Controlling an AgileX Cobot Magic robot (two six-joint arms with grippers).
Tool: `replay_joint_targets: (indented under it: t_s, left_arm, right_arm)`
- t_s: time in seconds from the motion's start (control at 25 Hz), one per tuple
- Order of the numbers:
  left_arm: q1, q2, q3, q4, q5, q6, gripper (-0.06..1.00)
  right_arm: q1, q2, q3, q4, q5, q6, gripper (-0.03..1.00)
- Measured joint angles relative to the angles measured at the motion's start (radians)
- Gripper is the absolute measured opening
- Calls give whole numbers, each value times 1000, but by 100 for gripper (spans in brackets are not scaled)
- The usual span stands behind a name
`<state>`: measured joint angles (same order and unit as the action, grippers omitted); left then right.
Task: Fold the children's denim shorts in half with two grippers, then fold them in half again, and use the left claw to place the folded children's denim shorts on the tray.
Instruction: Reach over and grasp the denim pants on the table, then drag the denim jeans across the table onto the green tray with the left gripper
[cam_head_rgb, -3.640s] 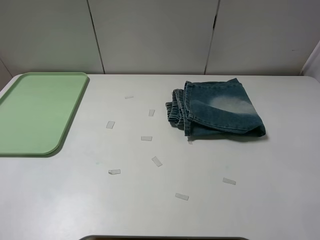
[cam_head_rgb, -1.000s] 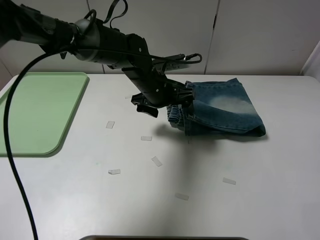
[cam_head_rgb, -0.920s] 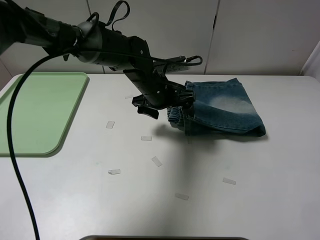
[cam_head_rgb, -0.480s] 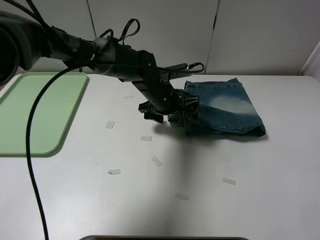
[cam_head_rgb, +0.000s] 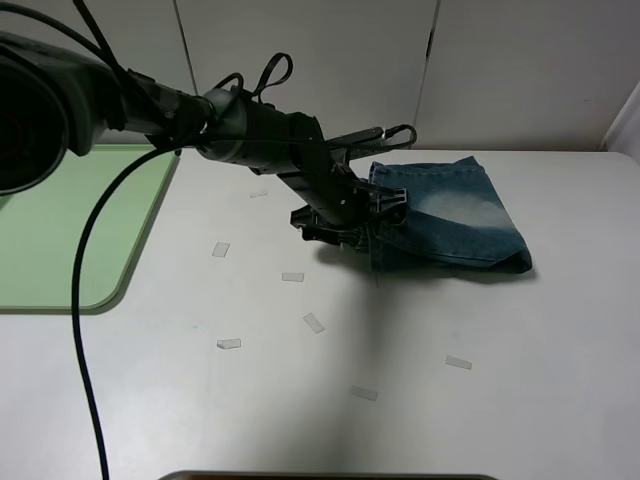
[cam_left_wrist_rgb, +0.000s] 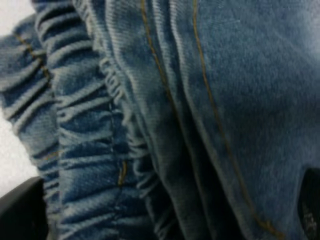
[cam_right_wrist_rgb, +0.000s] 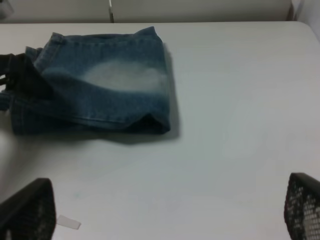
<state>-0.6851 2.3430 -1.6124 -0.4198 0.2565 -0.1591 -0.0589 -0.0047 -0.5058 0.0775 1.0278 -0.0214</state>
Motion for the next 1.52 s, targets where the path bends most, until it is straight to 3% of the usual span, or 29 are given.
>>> replay_joint_targets:
  t_s: [0.28, 0.36, 0.8, 1.28, 1.4, 1.52]
  left_arm:
    - [0, 3, -2, -6, -11, 1, 97]
    - [0, 7, -2, -6, -12, 1, 93]
    - [0, 25, -3, -11, -14, 1, 33]
    - [3, 25, -3, -18, 13, 1, 31]
    - [12, 17, -4, -16, 61, 1, 29]
    - [29, -18, -4, 53, 157, 2, 26]
  right_arm:
    - [0, 0, 0, 3, 0, 0, 69]
    - [0, 0, 0, 3, 0, 0, 69]
    - [0, 0, 0, 3, -1, 0, 69]
    - [0, 0, 0, 3, 0, 0, 69]
    - [0, 0, 0, 4, 0, 0, 69]
    - [0, 0, 0, 4, 0, 0, 69]
